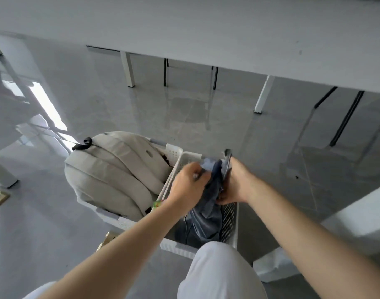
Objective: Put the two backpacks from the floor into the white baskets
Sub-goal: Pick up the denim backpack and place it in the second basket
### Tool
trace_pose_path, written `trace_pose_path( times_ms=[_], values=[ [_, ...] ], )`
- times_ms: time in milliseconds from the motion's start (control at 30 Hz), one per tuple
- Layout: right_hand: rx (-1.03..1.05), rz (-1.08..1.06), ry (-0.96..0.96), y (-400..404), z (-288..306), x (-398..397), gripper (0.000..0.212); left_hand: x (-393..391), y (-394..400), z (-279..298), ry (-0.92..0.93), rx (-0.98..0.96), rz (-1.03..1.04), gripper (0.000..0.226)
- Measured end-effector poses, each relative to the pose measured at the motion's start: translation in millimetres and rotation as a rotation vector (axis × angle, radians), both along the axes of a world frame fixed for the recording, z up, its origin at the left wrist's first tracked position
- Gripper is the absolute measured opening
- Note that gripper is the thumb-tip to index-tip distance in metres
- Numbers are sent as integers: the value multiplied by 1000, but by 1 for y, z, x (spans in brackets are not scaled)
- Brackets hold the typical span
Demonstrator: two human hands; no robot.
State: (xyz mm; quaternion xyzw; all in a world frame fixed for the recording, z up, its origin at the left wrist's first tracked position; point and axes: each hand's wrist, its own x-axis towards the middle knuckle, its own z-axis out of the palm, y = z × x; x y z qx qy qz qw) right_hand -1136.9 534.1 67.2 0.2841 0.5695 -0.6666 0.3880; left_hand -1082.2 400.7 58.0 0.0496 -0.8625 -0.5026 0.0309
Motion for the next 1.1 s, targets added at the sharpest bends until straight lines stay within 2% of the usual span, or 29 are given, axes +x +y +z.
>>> trace_pose_path(
  times_ms=[67,100,200,300,367,433,500,533,633,700,833,867,1000,1100],
  values=[
    [-23,16,-1,-8,-6,-3,78,7,-3,-9,-77,21,-125,26],
    [-9,13,4,-11,-6,-3,81,11,-4,-10,-146,112,-154,31],
    [-28,-29,25,-15,1,8,90,17,-13,-10,-507,432,-97,39],
    [-152,-242,121,-12,4,9,85,7,-26,-21,-732,579,-42,61],
    [-236,-354,163,-9,4,8,84,-7,-33,-40,-734,577,102,71],
    [-240,-403,187,-2,2,4,87,-22,-37,-56,-619,346,280,69],
    [-208,-425,192,4,2,4,90,-28,-32,-62,-596,178,289,69],
    [-209,-425,201,5,1,5,90,-26,-27,-64,-645,234,235,71],
    [-183,-408,260,2,-6,13,84,-15,-3,-62,-896,689,13,66],
    [-180,-401,283,-2,-11,18,81,-14,10,-72,-873,736,0,63],
    [-220,-431,293,-6,-15,20,82,-19,17,-77,-680,711,132,24],
    [-228,-435,293,-6,-16,21,82,-20,19,-76,-648,661,172,21],
    [-272,-509,308,8,-10,16,81,-26,11,-48,-520,132,235,41],
    [-338,-639,368,27,17,2,75,-43,-6,-9,-331,-61,220,45]
  ],
)
